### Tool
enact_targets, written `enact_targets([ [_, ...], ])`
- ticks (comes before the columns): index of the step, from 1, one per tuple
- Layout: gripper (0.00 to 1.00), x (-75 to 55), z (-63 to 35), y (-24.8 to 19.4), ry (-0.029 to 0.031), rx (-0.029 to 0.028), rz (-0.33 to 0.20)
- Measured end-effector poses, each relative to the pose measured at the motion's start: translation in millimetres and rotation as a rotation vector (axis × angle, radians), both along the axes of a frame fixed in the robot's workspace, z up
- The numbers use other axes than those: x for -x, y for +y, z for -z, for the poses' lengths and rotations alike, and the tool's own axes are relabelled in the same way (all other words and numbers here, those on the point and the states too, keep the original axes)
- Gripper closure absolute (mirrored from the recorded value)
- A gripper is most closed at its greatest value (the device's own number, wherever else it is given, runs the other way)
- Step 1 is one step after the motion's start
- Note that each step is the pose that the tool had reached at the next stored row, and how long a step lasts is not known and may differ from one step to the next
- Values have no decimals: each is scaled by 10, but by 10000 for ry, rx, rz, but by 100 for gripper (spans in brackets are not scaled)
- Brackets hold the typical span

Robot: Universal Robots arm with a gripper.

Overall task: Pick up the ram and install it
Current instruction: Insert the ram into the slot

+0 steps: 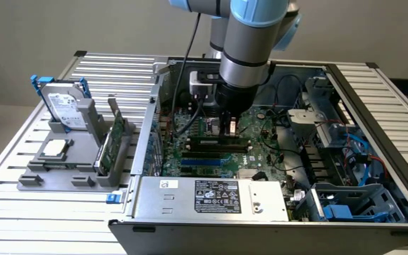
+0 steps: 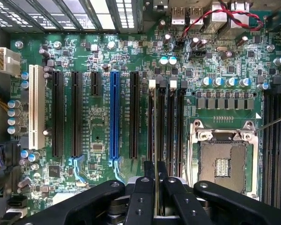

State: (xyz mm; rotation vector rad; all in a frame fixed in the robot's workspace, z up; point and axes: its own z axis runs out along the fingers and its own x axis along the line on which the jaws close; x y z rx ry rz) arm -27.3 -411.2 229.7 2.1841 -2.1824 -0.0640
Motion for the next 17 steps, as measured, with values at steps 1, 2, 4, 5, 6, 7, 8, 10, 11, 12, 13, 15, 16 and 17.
enact_targets([
  [1, 86, 0, 8, 0, 0, 0, 1],
  [2, 86, 0, 14, 0, -1, 2, 4],
  [4, 86, 0, 18, 0, 1, 11, 28],
  [5, 86, 0, 18, 0, 1, 15, 51],
  [6, 86, 0, 19, 0, 0, 18, 80],
  [7, 86, -1, 20, 0, 0, 19, 112],
  [8, 86, -2, 20, 0, -1, 21, 138],
  [10, 86, -4, 20, 0, -1, 31, 178],
  [11, 86, -5, 21, 0, -1, 37, 190],
  [12, 86, -5, 21, 0, -1, 44, 195],
  [13, 86, -5, 22, 0, -1, 50, 198],
  [15, 86, -5, 24, 0, -1, 64, 202],
  [16, 86, -5, 25, 0, -1, 72, 204],
  [17, 86, -5, 26, -1, -1, 81, 204],
])
